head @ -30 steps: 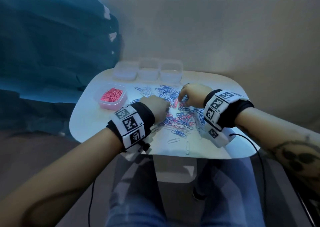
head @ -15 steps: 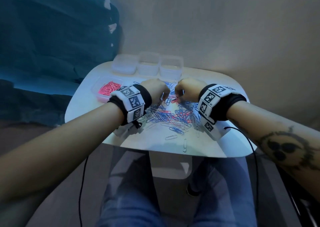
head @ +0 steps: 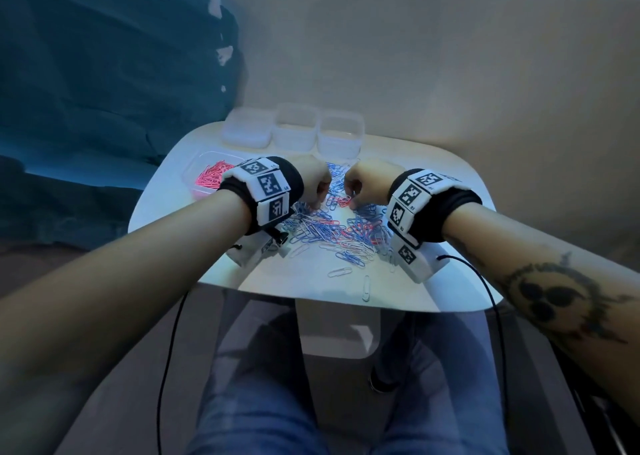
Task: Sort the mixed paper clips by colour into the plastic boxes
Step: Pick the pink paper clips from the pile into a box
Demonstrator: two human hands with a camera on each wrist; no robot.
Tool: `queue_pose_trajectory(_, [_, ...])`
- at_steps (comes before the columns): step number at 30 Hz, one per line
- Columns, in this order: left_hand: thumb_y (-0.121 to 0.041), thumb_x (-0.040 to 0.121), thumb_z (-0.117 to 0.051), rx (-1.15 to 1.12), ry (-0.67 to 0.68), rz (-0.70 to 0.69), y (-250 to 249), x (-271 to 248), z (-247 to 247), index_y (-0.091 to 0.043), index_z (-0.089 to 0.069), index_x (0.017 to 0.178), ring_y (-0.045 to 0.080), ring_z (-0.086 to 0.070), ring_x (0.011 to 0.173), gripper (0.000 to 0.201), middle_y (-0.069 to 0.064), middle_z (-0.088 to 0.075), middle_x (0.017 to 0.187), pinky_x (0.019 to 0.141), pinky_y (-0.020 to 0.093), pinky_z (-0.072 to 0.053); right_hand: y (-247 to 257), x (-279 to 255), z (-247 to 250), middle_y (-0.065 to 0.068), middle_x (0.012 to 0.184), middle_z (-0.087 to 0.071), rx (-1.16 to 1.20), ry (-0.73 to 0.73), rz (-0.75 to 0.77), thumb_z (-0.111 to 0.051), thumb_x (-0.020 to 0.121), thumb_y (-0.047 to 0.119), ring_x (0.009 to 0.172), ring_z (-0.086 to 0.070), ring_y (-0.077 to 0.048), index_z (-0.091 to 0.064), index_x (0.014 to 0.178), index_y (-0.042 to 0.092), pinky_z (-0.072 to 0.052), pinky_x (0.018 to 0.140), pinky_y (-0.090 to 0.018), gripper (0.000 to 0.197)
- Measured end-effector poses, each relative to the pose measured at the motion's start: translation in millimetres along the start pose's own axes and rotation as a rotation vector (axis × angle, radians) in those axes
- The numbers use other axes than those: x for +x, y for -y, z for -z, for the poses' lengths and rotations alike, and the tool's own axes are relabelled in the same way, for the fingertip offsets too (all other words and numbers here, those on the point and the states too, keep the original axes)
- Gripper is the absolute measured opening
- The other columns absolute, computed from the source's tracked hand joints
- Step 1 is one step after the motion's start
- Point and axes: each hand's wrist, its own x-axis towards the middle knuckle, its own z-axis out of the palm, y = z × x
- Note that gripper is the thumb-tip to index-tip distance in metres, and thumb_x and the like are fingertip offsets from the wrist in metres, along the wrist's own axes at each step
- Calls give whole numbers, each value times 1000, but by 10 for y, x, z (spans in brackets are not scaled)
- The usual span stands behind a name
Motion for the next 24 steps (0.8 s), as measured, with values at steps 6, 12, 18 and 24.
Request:
queue_pose_trajectory(6, [-12,82,-69,-35,-19,-64,-29,7,-38,-13,-53,125,24,-54,107,46,8,-61,116,83,28,-39,15,42,5,-6,82,-56,23,29,-10,-66,79,8,79,-50,-19,-58,78,13,-35,56,-24,9])
queue_pose_trajectory(12, [-21,77,-74,13,-84,11,19,-30,-26,-11,-67,107,23,-59,98,32,7,-65,106,75,29,-43,-47,26,-20,-5,79,-56,92,31,-22,-68,79,10,79,-49,-17,-45,57,18,-34,54,-17,33])
queue_pose_trajectory(18, [-17,79,-72,-193,-191,23,11,-30,-64,-7,-60,107,24,-56,96,32,10,-63,105,77,27,-40,-105,-21,2,8,61,-48,174,28,-27,-71,74,6,69,-48,-15,-46,57,22,-33,52,-15,34])
queue_pose_trajectory(24, [-18,77,-74,-268,-98,-14,-120,36,-36,-7,-66,107,16,-51,82,33,2,-57,87,70,21,-35,-175,-63,4,5,62,-48,409,1,-3,-73,67,-7,57,-44,-11,-46,61,21,-40,61,-24,40])
